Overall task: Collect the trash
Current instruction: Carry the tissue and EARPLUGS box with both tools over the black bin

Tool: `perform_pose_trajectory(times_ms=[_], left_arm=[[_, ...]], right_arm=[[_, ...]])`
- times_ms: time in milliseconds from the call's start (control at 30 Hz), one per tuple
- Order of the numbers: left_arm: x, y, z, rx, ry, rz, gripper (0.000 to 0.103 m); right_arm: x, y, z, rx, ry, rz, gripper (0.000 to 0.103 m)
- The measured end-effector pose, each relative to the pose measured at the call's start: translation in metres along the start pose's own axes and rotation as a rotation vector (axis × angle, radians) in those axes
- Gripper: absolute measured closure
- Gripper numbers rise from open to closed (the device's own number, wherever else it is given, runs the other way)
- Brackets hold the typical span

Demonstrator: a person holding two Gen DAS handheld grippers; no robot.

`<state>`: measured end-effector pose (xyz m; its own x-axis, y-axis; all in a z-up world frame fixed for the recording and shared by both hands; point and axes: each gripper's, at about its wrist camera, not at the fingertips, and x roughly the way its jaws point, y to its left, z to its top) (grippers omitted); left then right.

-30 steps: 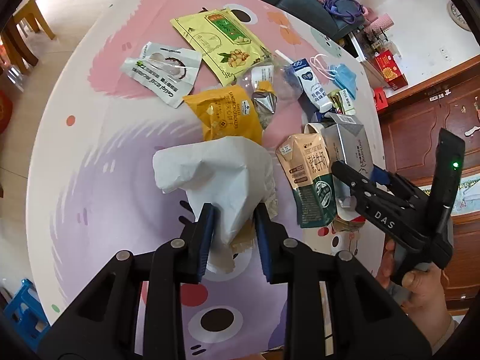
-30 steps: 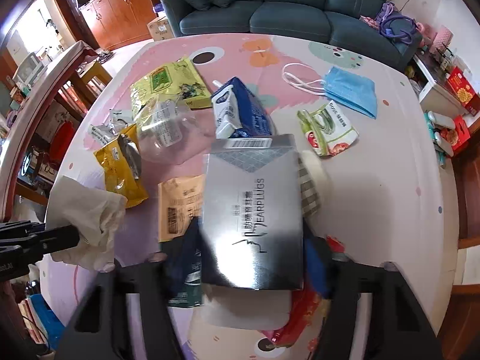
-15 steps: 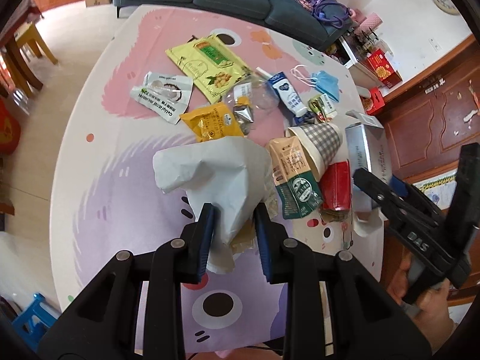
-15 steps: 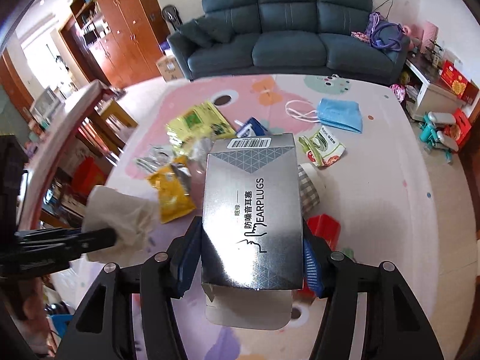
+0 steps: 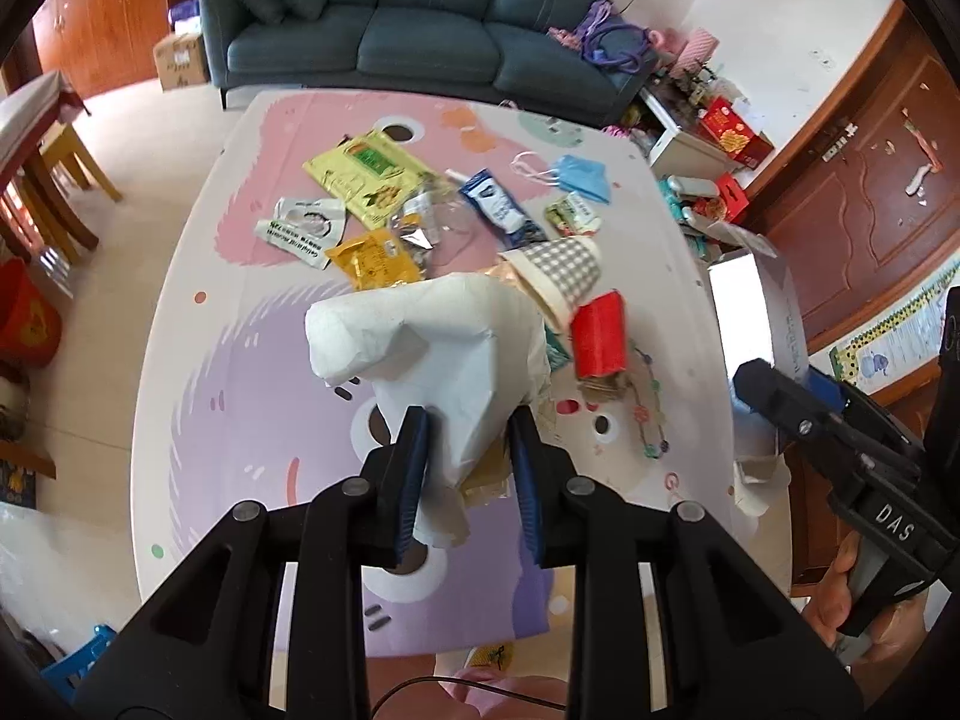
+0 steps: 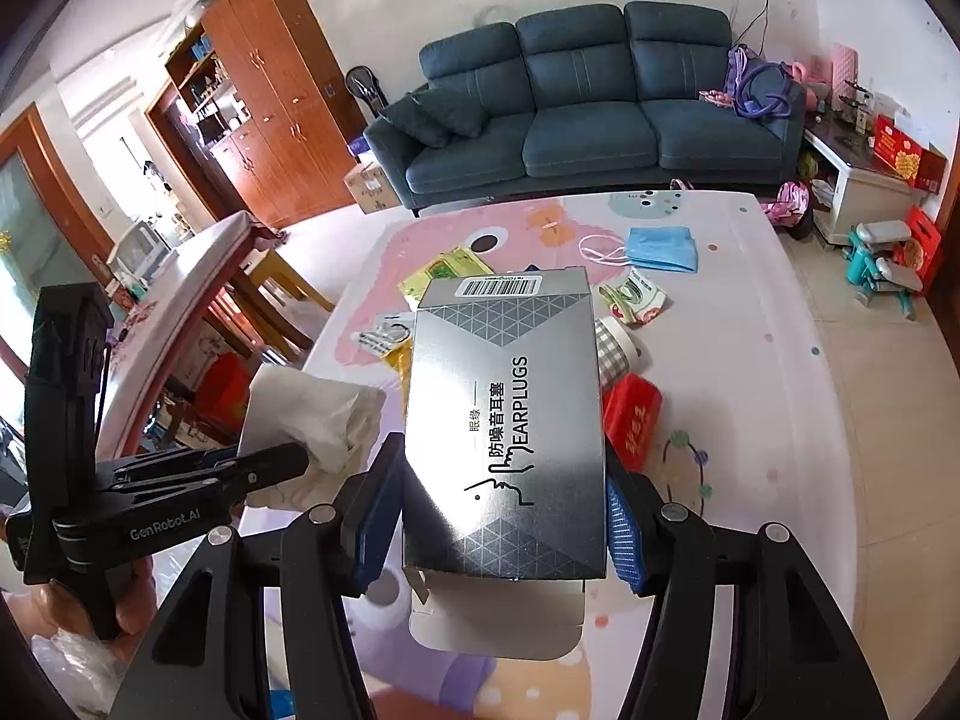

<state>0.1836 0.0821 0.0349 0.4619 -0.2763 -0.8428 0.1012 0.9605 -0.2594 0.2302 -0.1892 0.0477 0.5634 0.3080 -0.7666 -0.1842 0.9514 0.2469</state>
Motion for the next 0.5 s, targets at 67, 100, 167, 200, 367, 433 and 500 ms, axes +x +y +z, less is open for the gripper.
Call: perform_pose_trajectory(times_ms=[67, 100, 167, 200, 367, 433, 500], left_arm=[[-0.012, -0.009, -0.01, 0.012, -0.02, -0.001, 0.079], [-0.018, -0.014, -0.016, 0.017, -0.032, -0.001, 0.079], [-0.029, -0.023, -0.026, 0.025, -0.051, -0.004, 0.079], [-0.035, -0.028, -0.032, 0.03, -0.062, -0.003, 0.079], [-0.067, -0.053, -0.076, 0.039, -0.116, -0.003, 0.079], [-0.076, -0.063, -0.097, 0.03, -0.128, -0.009, 0.079], [-0.082, -0.071, -0.114, 0.023, -0.135, -0.012, 0.079]], right_arm=[[-0.018, 0.002, -0.013, -0.005, -0.008, 0.002, 0.044], [-0.026, 0.002, -0.019, -0.008, -0.011, 0.004, 0.044], [-0.044, 0.004, -0.034, -0.017, -0.017, 0.008, 0.044], [-0.053, 0.004, -0.042, -0.021, -0.018, 0.01, 0.044], [-0.097, 0.004, -0.086, -0.046, -0.026, 0.015, 0.044], [-0.112, 0.003, -0.104, -0.054, -0.027, 0.018, 0.044], [-0.129, 0.002, -0.124, -0.061, -0.023, 0.026, 0.044]])
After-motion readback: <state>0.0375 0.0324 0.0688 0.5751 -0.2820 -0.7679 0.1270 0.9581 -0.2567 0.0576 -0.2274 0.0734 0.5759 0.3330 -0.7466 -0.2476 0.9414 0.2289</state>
